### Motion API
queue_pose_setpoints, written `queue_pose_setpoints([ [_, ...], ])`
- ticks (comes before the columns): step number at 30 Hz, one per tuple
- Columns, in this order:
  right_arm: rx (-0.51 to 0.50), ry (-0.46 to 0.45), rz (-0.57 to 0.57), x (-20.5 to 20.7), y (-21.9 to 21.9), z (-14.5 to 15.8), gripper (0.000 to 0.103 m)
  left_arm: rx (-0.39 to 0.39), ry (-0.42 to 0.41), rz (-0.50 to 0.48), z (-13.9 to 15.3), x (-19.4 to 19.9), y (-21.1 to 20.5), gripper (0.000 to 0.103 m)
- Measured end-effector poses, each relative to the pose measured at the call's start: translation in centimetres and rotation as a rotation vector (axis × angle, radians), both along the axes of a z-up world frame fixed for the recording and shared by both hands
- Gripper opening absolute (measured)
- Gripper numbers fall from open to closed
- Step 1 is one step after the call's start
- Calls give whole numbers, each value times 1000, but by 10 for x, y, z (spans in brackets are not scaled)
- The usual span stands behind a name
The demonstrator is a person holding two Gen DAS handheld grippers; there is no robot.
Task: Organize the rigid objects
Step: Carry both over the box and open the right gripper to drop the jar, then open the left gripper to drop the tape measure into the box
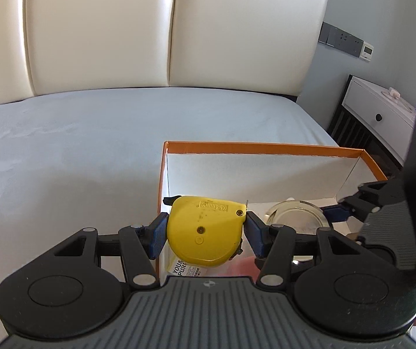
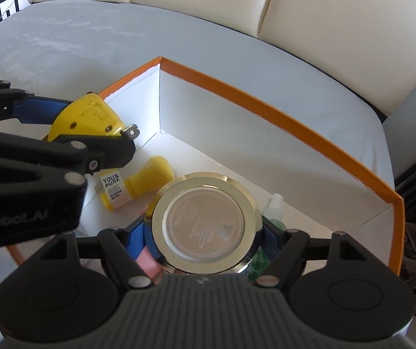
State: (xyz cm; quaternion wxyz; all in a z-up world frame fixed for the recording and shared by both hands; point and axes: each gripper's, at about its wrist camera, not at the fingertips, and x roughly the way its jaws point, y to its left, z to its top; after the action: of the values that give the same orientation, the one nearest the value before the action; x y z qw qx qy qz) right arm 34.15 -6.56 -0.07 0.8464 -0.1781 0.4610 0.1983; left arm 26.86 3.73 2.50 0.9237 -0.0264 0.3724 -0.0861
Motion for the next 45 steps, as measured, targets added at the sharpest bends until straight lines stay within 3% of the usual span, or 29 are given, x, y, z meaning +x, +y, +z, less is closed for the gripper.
queue_pose_setpoints([
  [14,-19,-13,60,2,12,-5,76,-15,6,-8,-1,0,6,63],
  [22,-30,-61,71,-1,9,9,81,-2,12,-13,2,8,1,63],
  [32,-57,-128,-27,-40,-36,28,82,89,31,-93,-8,16,-26,63],
  [45,-32,-107,-96,-45,-53,29,82,184,89,-52,-27,31,-42,65],
])
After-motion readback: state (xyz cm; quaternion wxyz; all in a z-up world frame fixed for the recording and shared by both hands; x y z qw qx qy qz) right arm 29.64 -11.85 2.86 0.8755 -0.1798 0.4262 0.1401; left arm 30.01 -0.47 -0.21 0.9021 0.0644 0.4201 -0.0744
